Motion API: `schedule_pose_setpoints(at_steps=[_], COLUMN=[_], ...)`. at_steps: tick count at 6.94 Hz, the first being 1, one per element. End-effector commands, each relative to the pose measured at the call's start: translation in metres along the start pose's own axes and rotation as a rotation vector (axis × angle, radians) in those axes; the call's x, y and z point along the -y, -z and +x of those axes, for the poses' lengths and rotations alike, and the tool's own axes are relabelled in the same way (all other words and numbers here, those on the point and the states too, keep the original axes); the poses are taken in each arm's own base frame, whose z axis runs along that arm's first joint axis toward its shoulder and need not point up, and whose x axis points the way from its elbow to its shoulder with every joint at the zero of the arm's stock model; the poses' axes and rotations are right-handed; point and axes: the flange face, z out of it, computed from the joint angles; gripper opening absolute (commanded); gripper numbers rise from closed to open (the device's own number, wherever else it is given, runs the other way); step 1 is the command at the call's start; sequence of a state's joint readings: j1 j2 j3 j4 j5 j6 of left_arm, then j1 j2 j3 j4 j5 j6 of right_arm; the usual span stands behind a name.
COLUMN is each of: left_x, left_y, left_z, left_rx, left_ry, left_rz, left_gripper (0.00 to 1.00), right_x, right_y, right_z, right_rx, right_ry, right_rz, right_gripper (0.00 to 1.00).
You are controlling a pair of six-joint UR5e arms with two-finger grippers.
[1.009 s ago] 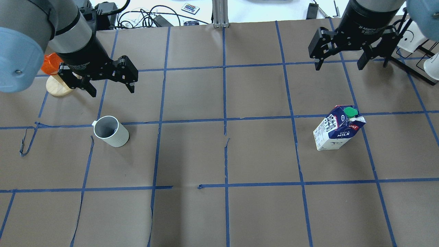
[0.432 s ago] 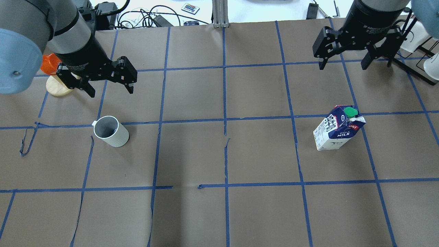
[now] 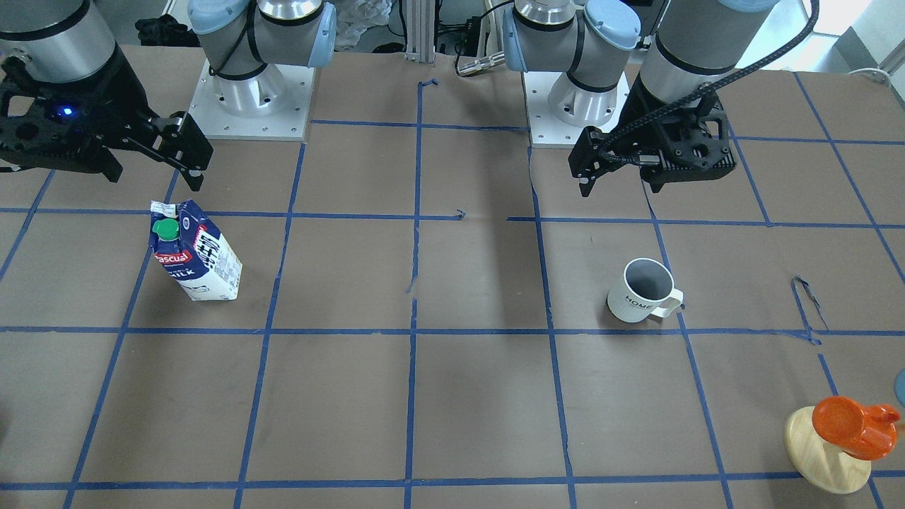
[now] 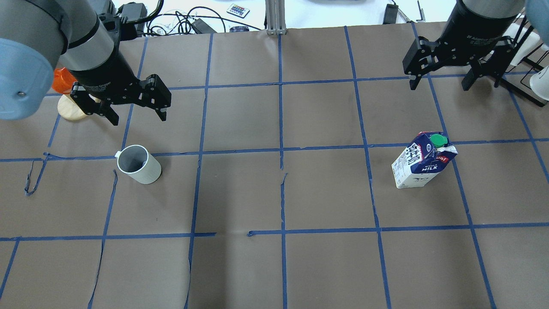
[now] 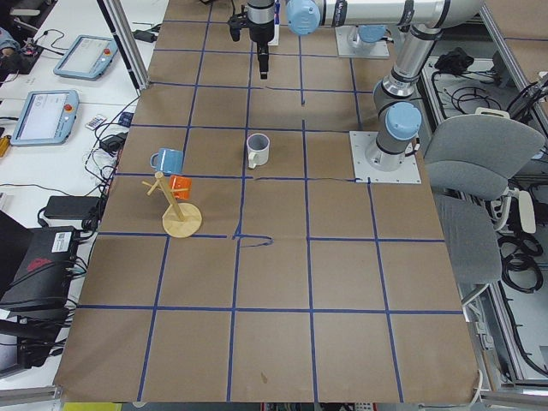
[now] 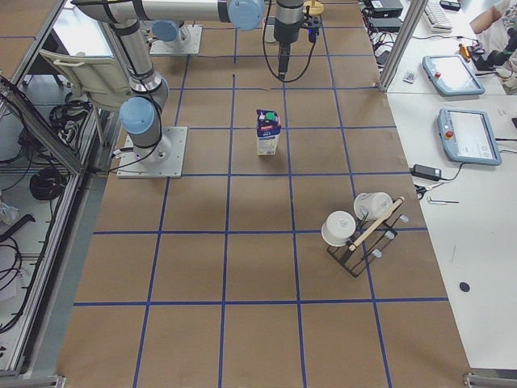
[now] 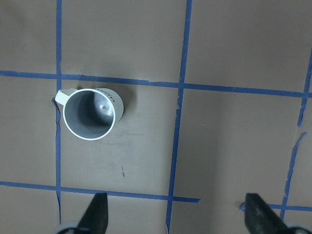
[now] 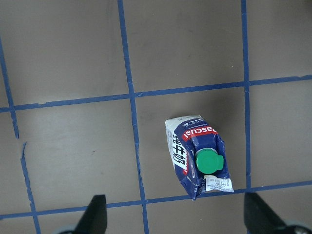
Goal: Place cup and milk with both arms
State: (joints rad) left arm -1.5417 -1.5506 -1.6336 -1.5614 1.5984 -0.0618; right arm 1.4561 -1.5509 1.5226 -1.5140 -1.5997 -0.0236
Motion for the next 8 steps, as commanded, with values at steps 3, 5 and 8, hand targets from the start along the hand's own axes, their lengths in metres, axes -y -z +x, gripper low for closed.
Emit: schedule_pose_setpoints(at_steps=[3,5,8], left_x=[0.021,0.032,0.053], left_y=[-0.020,-0.069,-0.151], left_z=[-0.059,-0.130,-0.152], left_rx=[-0.007,-0.023,-0.028], left_ry=[0.132,0.230,0.293], left_rz=[-0.035,-0.115,-0.130], left_gripper=[1.00,1.00,1.00], right_x=[0.007,0.005,0.000], right_y=[-0.037,-0.071,-0.115], right_z=[0.029,0.027,0.029], right_rx=[0.006,0.015,-0.013], right_ry=[-0.005,-0.002,0.104], right_rz=[-0.076,-0.133,-0.134], right_gripper=[1.00,1.00,1.00])
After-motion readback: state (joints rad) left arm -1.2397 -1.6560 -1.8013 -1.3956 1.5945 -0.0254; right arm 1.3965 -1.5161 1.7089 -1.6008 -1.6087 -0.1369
